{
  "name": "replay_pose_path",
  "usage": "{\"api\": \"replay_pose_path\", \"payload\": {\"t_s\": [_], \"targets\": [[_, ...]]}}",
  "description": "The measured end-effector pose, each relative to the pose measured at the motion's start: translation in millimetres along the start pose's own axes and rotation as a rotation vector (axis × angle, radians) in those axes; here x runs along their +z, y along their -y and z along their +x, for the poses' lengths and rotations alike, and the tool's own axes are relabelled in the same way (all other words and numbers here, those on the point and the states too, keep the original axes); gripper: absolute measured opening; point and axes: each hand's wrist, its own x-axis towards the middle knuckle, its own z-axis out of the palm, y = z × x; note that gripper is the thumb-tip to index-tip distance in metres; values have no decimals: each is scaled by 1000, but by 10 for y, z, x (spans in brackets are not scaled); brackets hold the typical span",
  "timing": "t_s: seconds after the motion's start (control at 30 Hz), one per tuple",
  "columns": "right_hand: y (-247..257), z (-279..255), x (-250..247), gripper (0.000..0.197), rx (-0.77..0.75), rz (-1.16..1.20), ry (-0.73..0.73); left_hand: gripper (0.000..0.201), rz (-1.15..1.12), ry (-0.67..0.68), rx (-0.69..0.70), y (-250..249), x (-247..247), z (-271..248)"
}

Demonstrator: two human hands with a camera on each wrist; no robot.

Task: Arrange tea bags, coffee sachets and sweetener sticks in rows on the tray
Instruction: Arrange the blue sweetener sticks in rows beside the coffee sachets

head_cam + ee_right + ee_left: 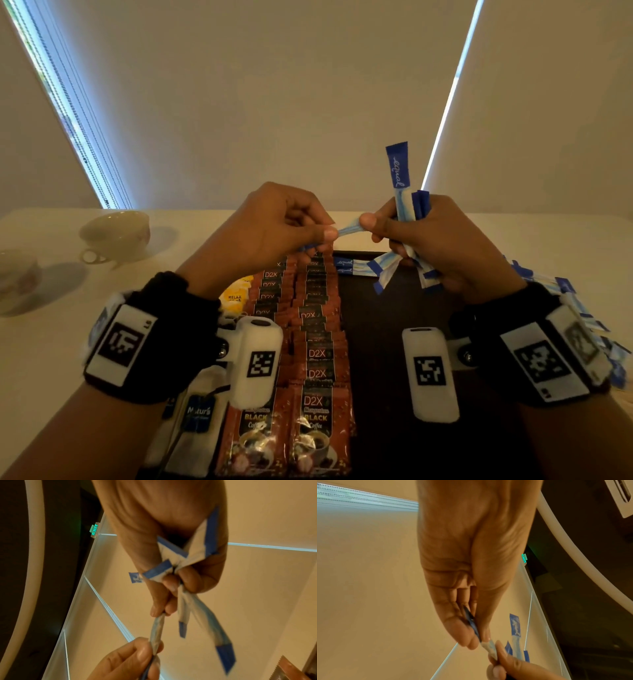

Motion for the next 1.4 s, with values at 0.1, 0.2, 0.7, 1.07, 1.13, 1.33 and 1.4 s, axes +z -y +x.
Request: {"api": "replay_pose_path", "payload": {"t_s": [0.1, 0.2, 0.7, 1.07, 1.13, 1.33, 1.4], "targets": [[28, -14, -54, 14, 55, -53, 58, 8, 5, -32, -2, 8, -31, 3], [5, -13, -133, 12, 150, -35, 15, 14, 103, -20, 20, -2, -52, -8], [-803, 425, -156, 14, 873, -158, 67, 26, 93, -185, 83, -105, -292, -67], [-777, 509, -101, 13, 776, -163, 10, 29, 142, -160, 48, -70, -306, -54], [-756, 485, -159, 13, 715, -103, -24, 27, 155, -159, 42, -42, -299, -36], [-412, 192, -151, 32, 509, -68, 422, 32, 181, -89, 2, 7, -178, -7], [-282, 94, -59, 40, 457, -67, 596, 47, 174, -17, -13, -25, -112, -20]]}}
